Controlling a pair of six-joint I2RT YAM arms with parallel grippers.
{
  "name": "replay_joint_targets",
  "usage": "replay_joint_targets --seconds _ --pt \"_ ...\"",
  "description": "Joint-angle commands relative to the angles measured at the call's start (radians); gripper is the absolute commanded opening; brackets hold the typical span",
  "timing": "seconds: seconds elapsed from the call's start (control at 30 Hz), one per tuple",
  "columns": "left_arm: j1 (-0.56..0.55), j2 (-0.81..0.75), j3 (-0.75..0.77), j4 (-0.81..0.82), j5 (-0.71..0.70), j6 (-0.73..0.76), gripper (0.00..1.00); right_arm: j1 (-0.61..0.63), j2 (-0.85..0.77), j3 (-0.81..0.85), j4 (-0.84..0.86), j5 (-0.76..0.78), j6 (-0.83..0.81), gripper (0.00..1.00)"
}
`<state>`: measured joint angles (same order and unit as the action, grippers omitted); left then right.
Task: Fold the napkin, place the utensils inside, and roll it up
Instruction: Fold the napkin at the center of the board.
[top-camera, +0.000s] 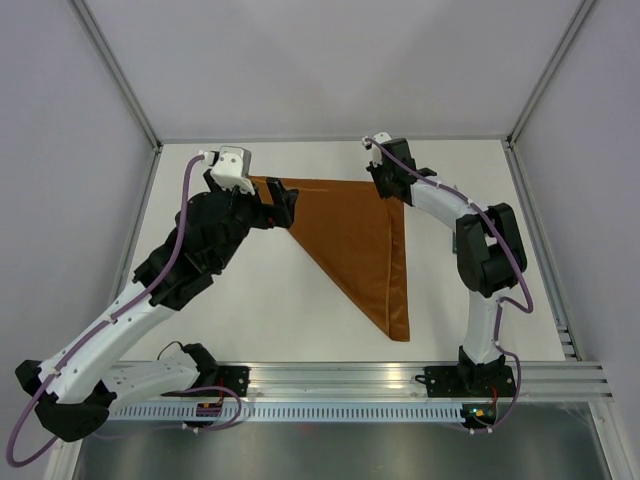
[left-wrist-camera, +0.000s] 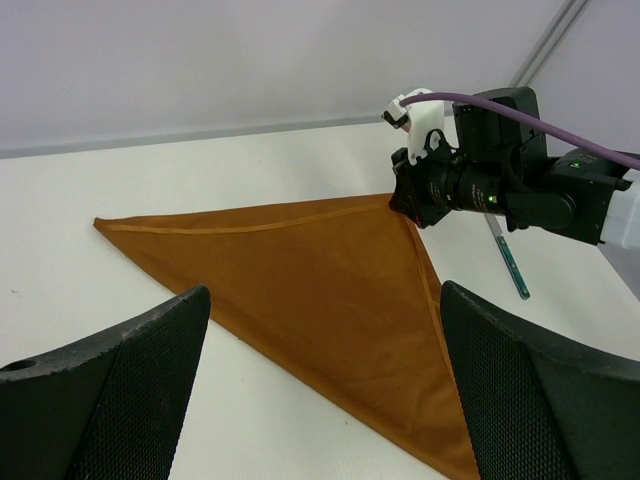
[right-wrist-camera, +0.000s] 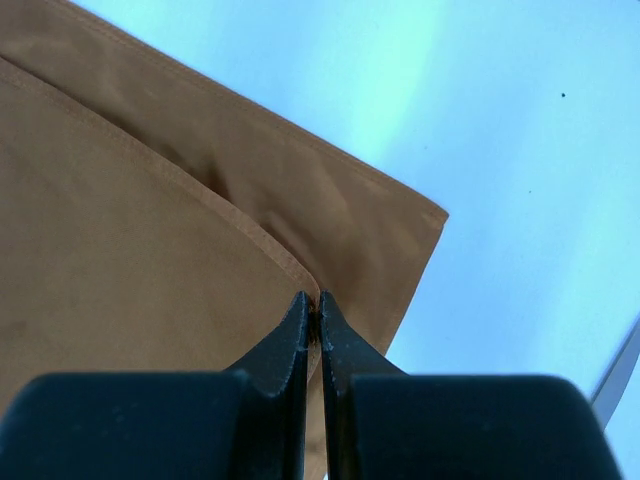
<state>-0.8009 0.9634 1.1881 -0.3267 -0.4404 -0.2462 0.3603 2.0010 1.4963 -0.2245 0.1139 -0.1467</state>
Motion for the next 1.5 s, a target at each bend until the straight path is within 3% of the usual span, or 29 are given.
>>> replay_joint_targets --seconds 0.0,1.47 --pt "-0.004 0.008 0.015 0.044 0.019 0.035 1.0 -0.018 0.031 0.058 0.022 0.027 0.002 0.0" --pt "-0.004 0.054 0.031 0.044 0.031 0.044 1.0 -0.084 0.176 0.236 -0.009 0.076 -0.016 0.0"
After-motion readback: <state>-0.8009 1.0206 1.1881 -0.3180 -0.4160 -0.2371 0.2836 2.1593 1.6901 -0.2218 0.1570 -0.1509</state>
